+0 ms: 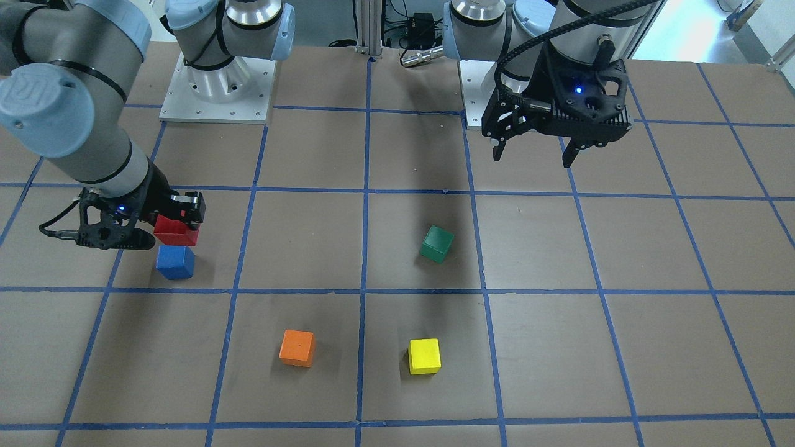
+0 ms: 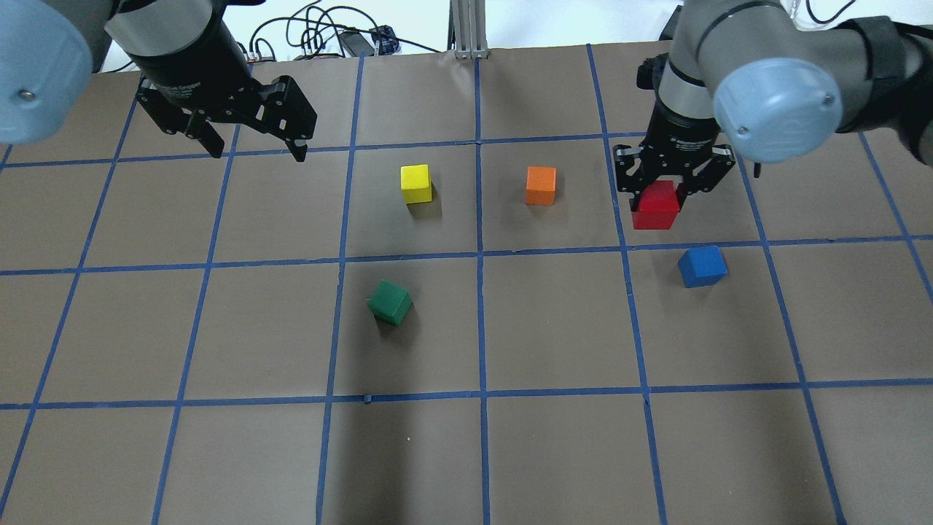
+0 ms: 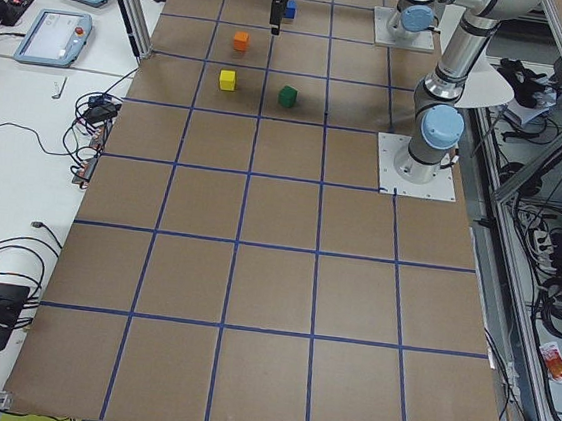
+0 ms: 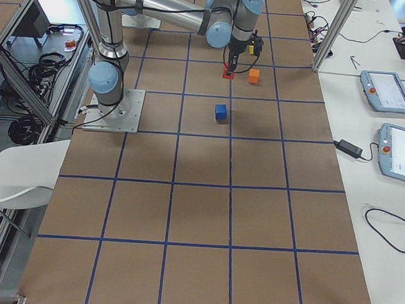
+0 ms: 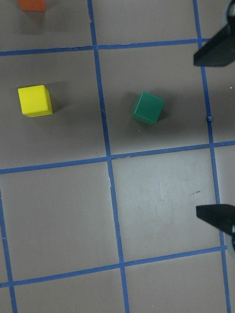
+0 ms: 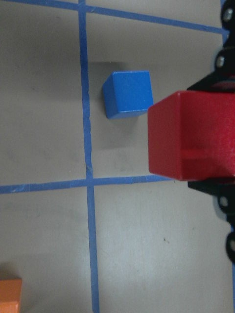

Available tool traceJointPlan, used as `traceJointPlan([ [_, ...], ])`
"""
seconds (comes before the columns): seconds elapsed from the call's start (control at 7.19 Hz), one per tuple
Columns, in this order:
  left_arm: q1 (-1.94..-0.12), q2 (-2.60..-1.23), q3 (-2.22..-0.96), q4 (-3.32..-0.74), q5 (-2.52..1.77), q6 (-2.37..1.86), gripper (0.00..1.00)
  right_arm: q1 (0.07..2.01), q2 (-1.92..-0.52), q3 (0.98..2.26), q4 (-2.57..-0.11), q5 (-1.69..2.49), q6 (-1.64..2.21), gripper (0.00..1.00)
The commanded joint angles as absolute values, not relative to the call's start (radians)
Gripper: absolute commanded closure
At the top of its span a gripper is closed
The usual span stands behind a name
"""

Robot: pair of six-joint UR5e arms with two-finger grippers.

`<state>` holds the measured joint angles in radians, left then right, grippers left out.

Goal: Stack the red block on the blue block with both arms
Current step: 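Lower the red cube onto the blue cube and open the right gripper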

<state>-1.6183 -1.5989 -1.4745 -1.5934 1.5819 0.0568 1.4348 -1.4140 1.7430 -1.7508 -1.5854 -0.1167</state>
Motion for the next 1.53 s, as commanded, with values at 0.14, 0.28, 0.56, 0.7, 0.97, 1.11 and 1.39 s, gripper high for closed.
traceJointPlan([
  [0.14,-1.617,-1.598,-1.474,-1.594,1.583,0.055,0.00,1.347,-1.411,1.914,-1.990,-1.583,-0.253,1.00],
  [0.28,-1.617,-1.594,-1.477,-1.594,1.583,0.055,0.00,1.347,-1.411,1.951,-2.032,-1.583,-0.258,1.00],
  [0.56,-1.617,-1.594,-1.477,-1.594,1.583,0.055,0.00,1.347,-1.410,1.959,-2.049,-1.583,-0.282,1.00],
  [0.7,-1.617,-1.594,-1.477,-1.594,1.583,0.055,0.00,1.344,-1.405,1.959,-2.048,-1.579,-0.281,1.00],
  [0.97,-1.617,-1.594,-1.479,-1.594,1.583,0.055,0.00,1.344,-1.397,1.959,-2.051,-1.582,-0.291,1.00],
  [1.11,-1.617,-1.594,-1.479,-1.594,1.583,0.055,0.00,1.344,-1.397,1.957,-2.051,-1.580,-0.296,1.00],
  [1.39,-1.617,-1.594,-1.479,-1.594,1.583,0.055,0.00,1.344,-1.376,1.959,-2.078,-1.583,-0.296,1.00],
])
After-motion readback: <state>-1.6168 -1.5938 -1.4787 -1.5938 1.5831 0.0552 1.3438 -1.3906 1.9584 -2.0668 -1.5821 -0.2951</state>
